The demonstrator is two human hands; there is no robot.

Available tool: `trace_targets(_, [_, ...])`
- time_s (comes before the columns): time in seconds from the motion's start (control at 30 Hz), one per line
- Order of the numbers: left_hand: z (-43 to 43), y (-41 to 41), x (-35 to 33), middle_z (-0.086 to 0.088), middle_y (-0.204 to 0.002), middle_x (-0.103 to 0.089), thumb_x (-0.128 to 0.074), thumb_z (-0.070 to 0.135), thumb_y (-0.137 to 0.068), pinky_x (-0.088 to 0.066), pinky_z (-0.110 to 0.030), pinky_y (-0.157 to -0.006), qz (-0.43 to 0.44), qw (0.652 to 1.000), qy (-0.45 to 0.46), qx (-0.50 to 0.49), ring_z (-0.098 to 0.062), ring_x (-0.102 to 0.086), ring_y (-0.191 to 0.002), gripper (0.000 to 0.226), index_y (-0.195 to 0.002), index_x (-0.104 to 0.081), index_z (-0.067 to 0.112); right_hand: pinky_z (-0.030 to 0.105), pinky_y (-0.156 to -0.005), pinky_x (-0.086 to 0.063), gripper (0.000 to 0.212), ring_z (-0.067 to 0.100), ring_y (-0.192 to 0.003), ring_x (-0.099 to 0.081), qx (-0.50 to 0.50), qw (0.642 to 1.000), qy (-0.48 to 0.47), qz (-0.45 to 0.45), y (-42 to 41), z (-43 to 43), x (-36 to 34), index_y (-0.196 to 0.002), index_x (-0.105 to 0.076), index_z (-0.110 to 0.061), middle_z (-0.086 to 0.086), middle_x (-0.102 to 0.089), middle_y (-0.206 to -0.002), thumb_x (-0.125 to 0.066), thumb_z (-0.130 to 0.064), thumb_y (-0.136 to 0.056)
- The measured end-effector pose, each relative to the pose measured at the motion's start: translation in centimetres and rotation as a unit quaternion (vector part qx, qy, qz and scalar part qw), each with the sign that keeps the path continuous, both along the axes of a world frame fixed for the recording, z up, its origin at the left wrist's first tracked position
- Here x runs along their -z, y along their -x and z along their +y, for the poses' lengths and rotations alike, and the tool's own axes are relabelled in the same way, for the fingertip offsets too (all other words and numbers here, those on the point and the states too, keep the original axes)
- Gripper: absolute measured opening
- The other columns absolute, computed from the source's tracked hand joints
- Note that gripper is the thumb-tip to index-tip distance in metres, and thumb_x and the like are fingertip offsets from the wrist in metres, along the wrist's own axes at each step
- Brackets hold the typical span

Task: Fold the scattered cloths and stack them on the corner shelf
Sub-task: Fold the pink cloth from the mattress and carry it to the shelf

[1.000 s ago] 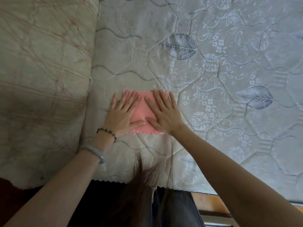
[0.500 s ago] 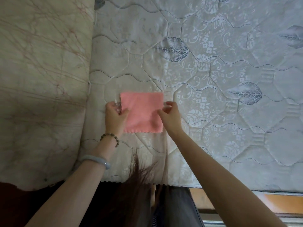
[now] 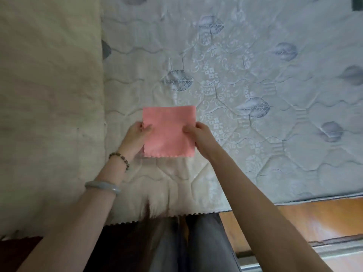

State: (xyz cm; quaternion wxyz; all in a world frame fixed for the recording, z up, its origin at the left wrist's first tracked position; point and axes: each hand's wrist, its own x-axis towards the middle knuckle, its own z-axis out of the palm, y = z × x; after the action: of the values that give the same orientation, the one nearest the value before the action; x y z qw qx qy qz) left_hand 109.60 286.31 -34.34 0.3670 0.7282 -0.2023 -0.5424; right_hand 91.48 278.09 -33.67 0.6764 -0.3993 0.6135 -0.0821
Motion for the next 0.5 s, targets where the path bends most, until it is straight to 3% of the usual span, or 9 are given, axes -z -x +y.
trace_targets(0.1, [-3.0, 0.9, -5.9, -0.008, -0.086, -0.064, -0.059, 0.029, -0.089, -0.048, -0.031, -0.063, -0.006, 0.999, 0.025, 0.046, -0.022, -0.06, -0.073, 0.016, -0.094, -0.06, 0.014, 0.043, -0.076, -0.053, 0.057, 0.029, -0.095, -0.064, 0.044, 0.998, 0.045, -0.012, 2.5, -1.4, -5.7, -0.109, -0.06, -0.004, 0.013, -0.066, -0.108, -0.063, -0.036, -0.061])
trace_targets(0.17, [-5.2, 2.4, -9.9, -0.007, -0.085, -0.066, -0.059, 0.023, -0.093, -0.052, -0.029, -0.062, -0.001, 0.996, 0.062, 0.066, -0.015, -0.064, -0.07, 0.013, -0.096, -0.06, 0.011, 0.043, -0.078, -0.053, 0.051, 0.03, -0.096, -0.065, 0.077, 0.994, 0.073, -0.025, 4.6, -2.3, -9.6, -0.106, -0.061, -0.007, 0.013, -0.067, -0.108, -0.063, -0.035, -0.064])
trace_targets(0.23, [-7.4, 4.6, -14.0, -0.002, -0.075, -0.063, -0.056, 0.015, -0.095, -0.047, -0.018, -0.053, -0.012, 0.99, 0.101, 0.094, -0.001, -0.061, -0.056, 0.007, -0.089, -0.059, 0.013, 0.045, -0.086, -0.053, 0.043, 0.031, -0.1, -0.066, 0.115, 0.987, 0.104, -0.042, 7.1, -3.1, -13.5, -0.101, -0.062, -0.01, 0.013, -0.068, -0.108, -0.065, -0.034, -0.066])
trace_targets(0.3, [-9.5, 7.3, -17.9, 0.0, -0.071, -0.059, -0.055, 0.015, -0.095, -0.041, -0.014, -0.047, -0.023, 0.982, 0.135, 0.132, 0.003, -0.056, -0.049, 0.01, -0.086, -0.057, 0.014, 0.045, -0.086, -0.053, 0.043, 0.031, -0.1, -0.066, 0.151, 0.977, 0.14, -0.056, 10.2, -3.7, -17.8, -0.102, -0.061, -0.009, 0.014, -0.069, -0.107, -0.066, -0.035, -0.068])
trace_targets(0.4, [-12.0, 12.7, -23.8, 0.001, -0.074, -0.063, -0.06, 0.02, -0.093, -0.042, -0.024, -0.057, -0.016, 0.968, 0.185, 0.171, -0.004, -0.058, -0.059, 0.009, -0.085, -0.06, 0.016, 0.044, -0.086, -0.053, 0.04, 0.028, -0.098, -0.067, 0.204, 0.957, 0.194, -0.068, 16.2, -3.8, -24.5, -0.103, -0.061, -0.01, 0.012, -0.069, -0.107, -0.067, -0.034, -0.072])
trace_targets(0.5, [-13.5, 18.5, -28.5, -0.001, -0.079, -0.065, -0.06, 0.021, -0.093, -0.044, -0.025, -0.061, -0.004, 0.952, 0.225, 0.21, -0.009, -0.06, -0.067, 0.009, -0.092, -0.062, 0.012, 0.044, -0.086, -0.053, 0.023, 0.026, -0.093, -0.066, 0.246, 0.939, 0.229, -0.076, 22.3, -3.2, -28.9, -0.103, -0.061, -0.008, 0.016, -0.068, -0.109, -0.064, -0.021, -0.084])
